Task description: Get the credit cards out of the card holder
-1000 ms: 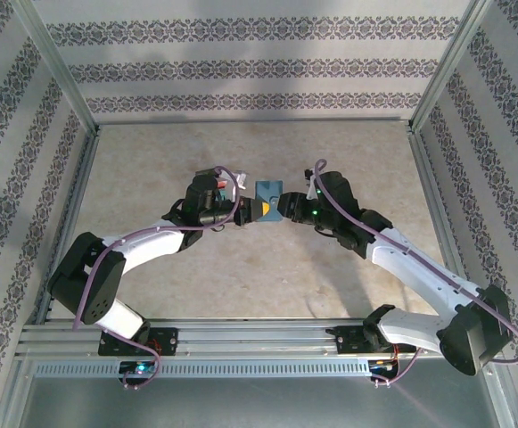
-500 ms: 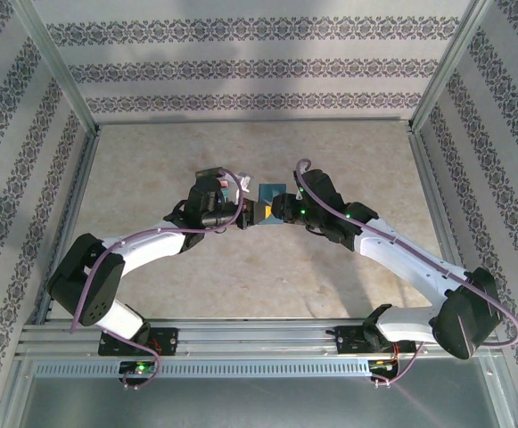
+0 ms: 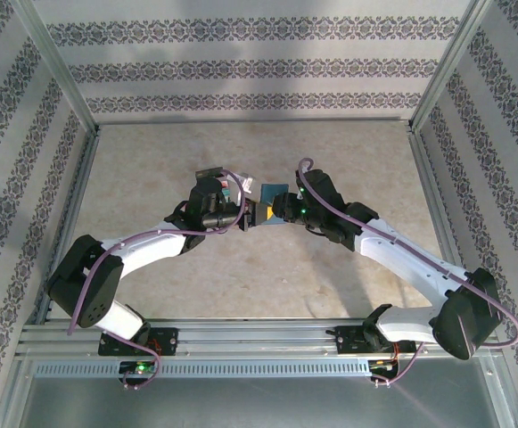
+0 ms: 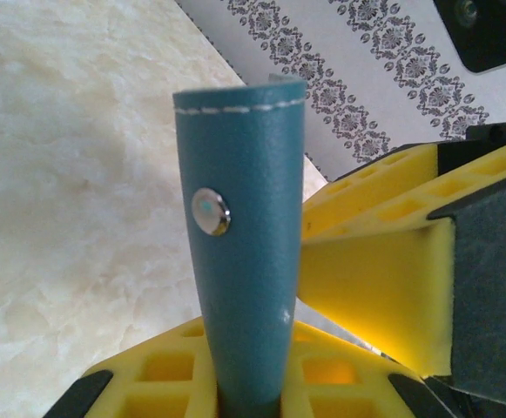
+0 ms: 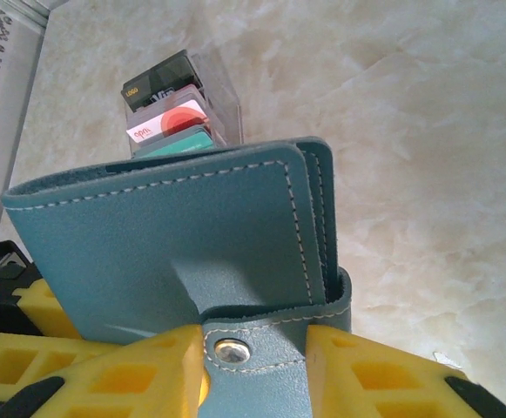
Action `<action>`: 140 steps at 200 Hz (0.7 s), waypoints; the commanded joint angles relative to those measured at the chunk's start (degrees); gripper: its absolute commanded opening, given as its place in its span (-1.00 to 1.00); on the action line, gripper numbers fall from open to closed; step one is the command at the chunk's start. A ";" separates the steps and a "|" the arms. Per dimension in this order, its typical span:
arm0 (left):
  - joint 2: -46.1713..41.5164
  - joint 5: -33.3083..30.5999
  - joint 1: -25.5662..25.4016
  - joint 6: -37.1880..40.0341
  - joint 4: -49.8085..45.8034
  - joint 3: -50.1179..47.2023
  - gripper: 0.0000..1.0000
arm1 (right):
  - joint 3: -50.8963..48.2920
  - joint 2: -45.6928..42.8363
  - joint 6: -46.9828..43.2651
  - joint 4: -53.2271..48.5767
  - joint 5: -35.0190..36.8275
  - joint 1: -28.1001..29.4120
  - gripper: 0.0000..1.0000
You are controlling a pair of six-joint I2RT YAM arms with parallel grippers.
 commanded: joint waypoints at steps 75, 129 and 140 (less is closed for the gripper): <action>-0.23 1.33 -1.77 2.19 3.61 1.13 -0.96 | -0.05 -1.03 2.50 3.65 -0.71 -0.83 -0.20; -0.78 -0.16 -1.82 2.43 4.39 1.04 -0.97 | -0.94 0.02 2.64 2.28 0.73 -1.19 -0.22; -0.65 -0.34 -1.76 2.25 4.89 1.06 -0.98 | -0.96 0.38 2.47 1.65 1.14 -1.21 -0.23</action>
